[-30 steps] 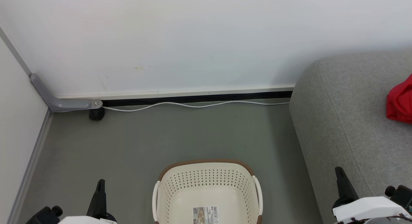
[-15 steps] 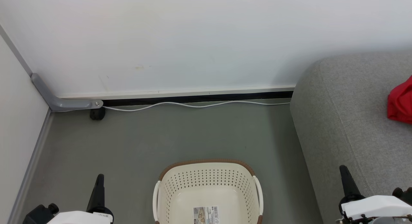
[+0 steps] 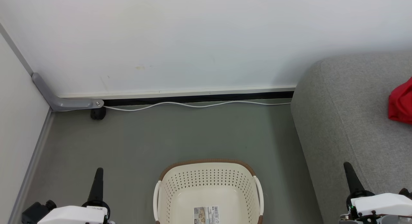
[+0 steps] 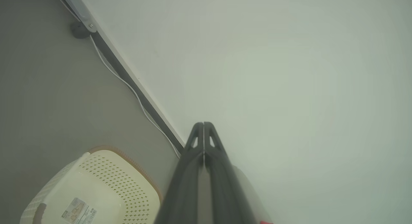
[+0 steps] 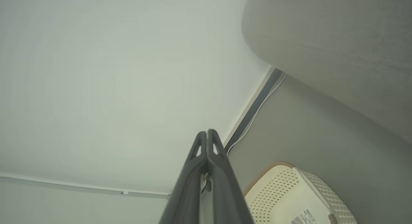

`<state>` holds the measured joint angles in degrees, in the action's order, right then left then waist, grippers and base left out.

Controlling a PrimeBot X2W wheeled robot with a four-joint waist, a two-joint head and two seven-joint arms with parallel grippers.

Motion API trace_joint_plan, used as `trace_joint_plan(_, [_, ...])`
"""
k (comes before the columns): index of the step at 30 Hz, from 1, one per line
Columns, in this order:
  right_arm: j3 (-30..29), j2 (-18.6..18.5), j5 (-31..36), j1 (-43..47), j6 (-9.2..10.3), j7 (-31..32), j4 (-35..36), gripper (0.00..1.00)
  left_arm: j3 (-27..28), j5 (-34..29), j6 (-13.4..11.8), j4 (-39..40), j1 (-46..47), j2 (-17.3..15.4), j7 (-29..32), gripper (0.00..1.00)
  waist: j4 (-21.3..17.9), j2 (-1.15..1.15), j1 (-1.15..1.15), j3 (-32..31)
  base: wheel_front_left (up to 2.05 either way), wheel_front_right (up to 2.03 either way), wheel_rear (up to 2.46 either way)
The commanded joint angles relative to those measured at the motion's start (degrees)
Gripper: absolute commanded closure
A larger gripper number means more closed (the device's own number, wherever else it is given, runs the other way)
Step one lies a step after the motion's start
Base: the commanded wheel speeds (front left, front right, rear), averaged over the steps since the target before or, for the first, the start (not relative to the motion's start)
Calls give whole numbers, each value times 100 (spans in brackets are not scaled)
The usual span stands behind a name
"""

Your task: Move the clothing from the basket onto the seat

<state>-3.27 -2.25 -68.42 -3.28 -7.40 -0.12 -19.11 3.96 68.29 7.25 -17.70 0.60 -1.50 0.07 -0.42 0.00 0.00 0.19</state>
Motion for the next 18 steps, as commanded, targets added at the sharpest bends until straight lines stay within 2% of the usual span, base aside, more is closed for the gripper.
trace_joint_plan(1, [54,-77,-165,-247,-7,57,203,100,156,175,17,169,312,-105,46,100,2,0,0,0,0,0,0])
trace_joint_plan(18, [-119,-78,-1234,-267,-8,340,351,100,205,1238,21,263,431,-121,333,100,21,0,0,0,0,0,0])
